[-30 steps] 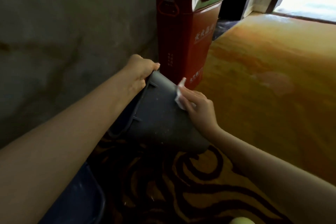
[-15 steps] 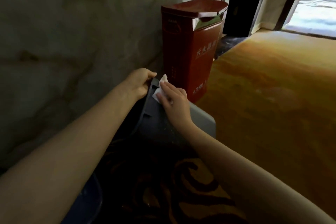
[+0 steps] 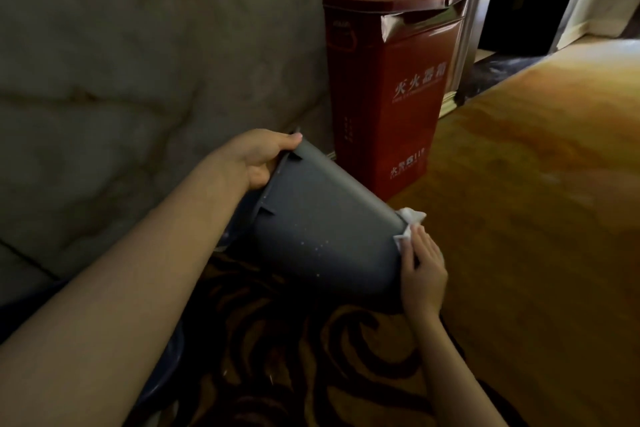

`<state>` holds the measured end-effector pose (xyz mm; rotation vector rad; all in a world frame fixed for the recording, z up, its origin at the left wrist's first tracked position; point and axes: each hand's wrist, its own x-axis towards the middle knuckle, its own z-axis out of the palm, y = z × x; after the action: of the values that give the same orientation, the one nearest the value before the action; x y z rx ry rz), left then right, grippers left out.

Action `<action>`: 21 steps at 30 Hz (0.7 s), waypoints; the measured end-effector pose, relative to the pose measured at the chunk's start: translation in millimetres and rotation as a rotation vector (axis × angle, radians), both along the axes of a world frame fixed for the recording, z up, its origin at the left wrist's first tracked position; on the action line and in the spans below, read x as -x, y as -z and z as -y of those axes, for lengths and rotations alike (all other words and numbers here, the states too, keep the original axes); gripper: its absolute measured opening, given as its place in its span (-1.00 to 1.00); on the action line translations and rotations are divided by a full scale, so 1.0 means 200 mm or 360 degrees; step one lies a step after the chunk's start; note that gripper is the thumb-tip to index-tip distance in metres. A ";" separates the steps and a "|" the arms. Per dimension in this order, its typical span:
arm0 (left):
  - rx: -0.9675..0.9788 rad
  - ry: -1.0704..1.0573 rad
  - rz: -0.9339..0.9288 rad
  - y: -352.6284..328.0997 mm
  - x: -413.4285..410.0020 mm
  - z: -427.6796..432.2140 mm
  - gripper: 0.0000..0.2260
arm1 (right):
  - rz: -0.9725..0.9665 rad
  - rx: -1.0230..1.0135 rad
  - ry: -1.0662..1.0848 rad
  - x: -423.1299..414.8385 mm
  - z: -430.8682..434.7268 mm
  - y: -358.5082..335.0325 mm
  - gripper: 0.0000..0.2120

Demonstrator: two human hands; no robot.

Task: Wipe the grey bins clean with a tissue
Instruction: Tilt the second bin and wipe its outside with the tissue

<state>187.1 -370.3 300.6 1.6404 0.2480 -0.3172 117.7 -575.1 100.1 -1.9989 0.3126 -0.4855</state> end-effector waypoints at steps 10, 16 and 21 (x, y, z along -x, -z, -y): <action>0.0058 -0.0218 -0.0107 -0.04 0.00 0.13 -0.78 | 0.0554 0.0090 -0.0604 0.06 -0.50 -0.44 -0.58; 0.0010 -0.0210 -0.0161 -0.06 0.00 0.15 -0.77 | 0.0599 0.0171 -0.0802 0.03 -0.48 -0.50 -0.55; -0.0026 -0.0254 -0.0171 -0.07 -0.03 0.19 -0.80 | 0.0169 -0.0040 -0.0283 0.04 -0.19 -0.20 -0.57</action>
<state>192.8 -408.9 315.2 1.6109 0.4612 -0.2825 109.1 -536.3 139.6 -1.9477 0.0742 -0.4699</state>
